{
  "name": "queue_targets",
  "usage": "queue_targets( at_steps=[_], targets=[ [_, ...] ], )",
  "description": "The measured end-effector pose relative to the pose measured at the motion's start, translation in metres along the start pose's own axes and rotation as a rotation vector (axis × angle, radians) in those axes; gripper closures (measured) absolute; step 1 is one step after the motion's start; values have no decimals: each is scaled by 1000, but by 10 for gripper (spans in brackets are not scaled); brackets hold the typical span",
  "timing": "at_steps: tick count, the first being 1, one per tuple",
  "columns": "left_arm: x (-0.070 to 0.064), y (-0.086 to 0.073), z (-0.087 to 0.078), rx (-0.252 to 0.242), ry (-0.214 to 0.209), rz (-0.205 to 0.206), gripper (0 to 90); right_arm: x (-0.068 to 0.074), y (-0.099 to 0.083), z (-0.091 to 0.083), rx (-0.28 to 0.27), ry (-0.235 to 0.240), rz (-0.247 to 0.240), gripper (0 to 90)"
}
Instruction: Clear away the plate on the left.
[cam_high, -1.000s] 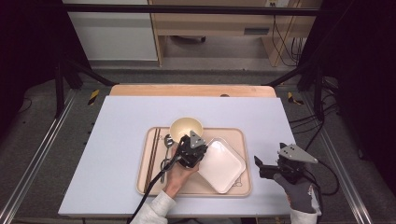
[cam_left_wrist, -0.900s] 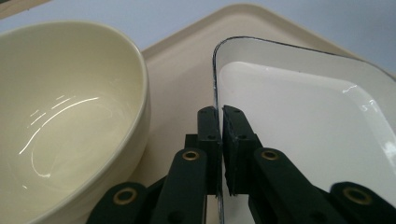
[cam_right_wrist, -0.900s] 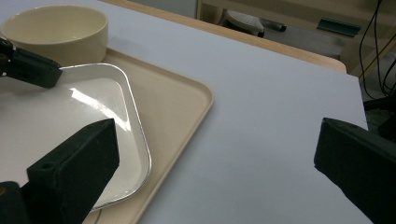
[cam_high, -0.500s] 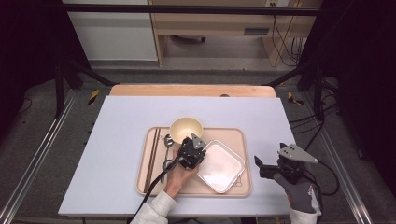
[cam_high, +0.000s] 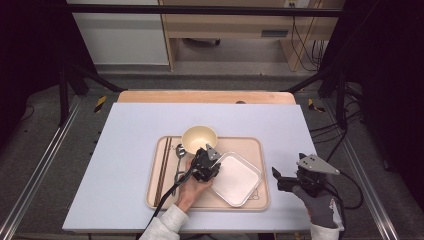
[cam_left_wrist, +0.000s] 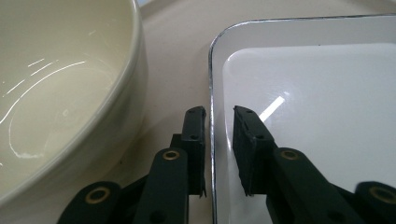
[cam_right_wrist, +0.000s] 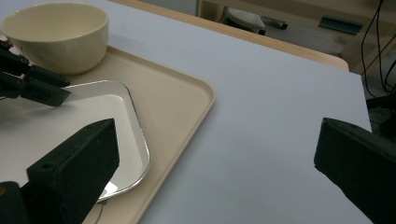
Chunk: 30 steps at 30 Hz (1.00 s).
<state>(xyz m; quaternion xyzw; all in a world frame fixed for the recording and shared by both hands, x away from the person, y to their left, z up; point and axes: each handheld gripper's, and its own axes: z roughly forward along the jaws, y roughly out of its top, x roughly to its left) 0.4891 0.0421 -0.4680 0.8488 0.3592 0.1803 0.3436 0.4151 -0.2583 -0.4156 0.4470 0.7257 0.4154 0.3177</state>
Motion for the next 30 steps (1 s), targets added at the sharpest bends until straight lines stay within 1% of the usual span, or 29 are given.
queue_targets(
  at_steps=[4,5,7,8,11,13,16,18,19,21,25,27,30],
  targets=[
    [1,-2,-6,-9,-12,-3,678,0,0,0,-3,-2,-3,3],
    [2,-4,-13,-29,-27,-12,666,-1,0,0,-3,-3,-2,3],
    [3,-6,-20,-49,-26,-9,637,-1,0,-1,-3,-1,0,3],
    [4,-7,-25,-58,-32,-11,619,-1,0,-1,-4,0,0,3],
    [9,-10,-40,-104,-60,-9,549,0,0,0,-1,1,1,3],
    [12,-11,-49,-132,-64,-14,519,0,0,0,0,1,2,3],
    [18,-11,-61,-156,-55,-22,477,0,0,1,1,1,-5,3],
    [22,-12,-68,-165,-42,-13,444,0,0,1,1,4,-6,4],
    [24,-13,-72,-172,-38,-17,429,1,0,1,1,7,-4,3],
    [29,-15,-78,-181,-40,-24,399,0,0,1,2,7,-6,3],
    [40,-23,-91,-210,-36,-38,351,0,0,1,1,11,-3,3],
    [46,-29,-98,-224,-22,-35,331,0,0,1,2,9,-7,3],
    [55,-36,-107,-240,-6,-57,314,0,0,1,2,10,-8,3]
  ],
)
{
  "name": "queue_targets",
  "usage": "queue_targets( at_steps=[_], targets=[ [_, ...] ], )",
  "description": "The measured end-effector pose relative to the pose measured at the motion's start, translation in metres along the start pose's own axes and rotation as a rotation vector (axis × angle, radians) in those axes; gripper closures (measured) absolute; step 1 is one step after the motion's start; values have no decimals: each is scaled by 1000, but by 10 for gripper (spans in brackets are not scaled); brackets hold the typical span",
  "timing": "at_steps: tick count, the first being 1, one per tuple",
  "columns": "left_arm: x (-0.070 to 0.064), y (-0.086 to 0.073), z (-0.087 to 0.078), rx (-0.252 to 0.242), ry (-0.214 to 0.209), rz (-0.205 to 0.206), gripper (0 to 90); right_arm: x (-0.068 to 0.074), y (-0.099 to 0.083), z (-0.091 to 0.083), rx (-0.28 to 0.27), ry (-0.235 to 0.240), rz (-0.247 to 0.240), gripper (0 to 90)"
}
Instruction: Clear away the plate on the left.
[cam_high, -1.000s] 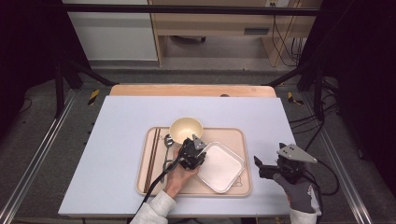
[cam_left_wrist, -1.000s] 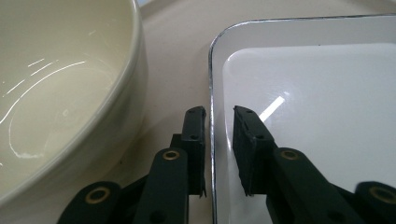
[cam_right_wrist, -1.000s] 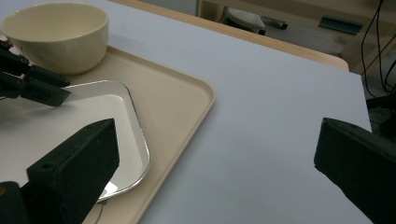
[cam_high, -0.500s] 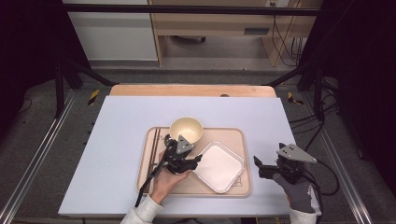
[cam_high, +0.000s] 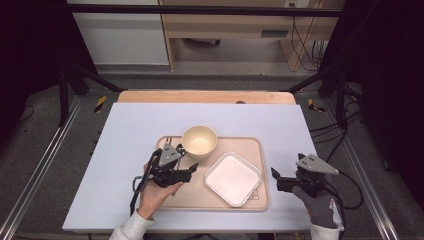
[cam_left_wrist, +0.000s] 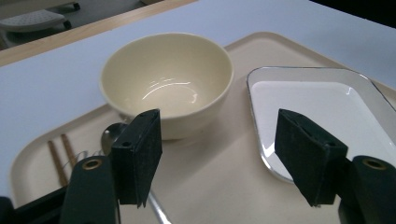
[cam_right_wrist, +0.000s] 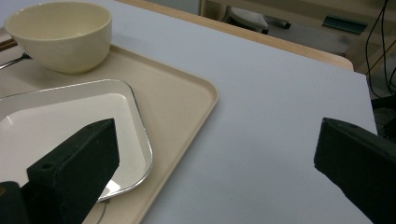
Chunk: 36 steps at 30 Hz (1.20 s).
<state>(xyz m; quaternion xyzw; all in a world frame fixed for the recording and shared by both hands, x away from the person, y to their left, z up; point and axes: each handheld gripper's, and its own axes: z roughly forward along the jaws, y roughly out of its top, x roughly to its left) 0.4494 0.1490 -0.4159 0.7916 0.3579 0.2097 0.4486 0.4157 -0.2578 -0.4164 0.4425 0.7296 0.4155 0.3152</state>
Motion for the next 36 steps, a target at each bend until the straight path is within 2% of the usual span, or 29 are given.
queue_targets(
  at_steps=[8,15,22,25,36],
  targets=[
    [23,-14,-22,-10,46,-7,266,1,0,0,7,-2,3,3],
    [41,-31,-34,-20,80,-52,249,0,-2,2,14,-5,-3,3],
    [53,-43,-45,-27,106,-62,234,0,-3,3,24,-4,-2,3],
    [58,-48,-48,-15,128,-40,229,0,-3,4,26,-3,-4,3],
    [69,-58,-55,-31,126,-80,221,-2,-4,3,27,-15,-4,3]
  ],
)
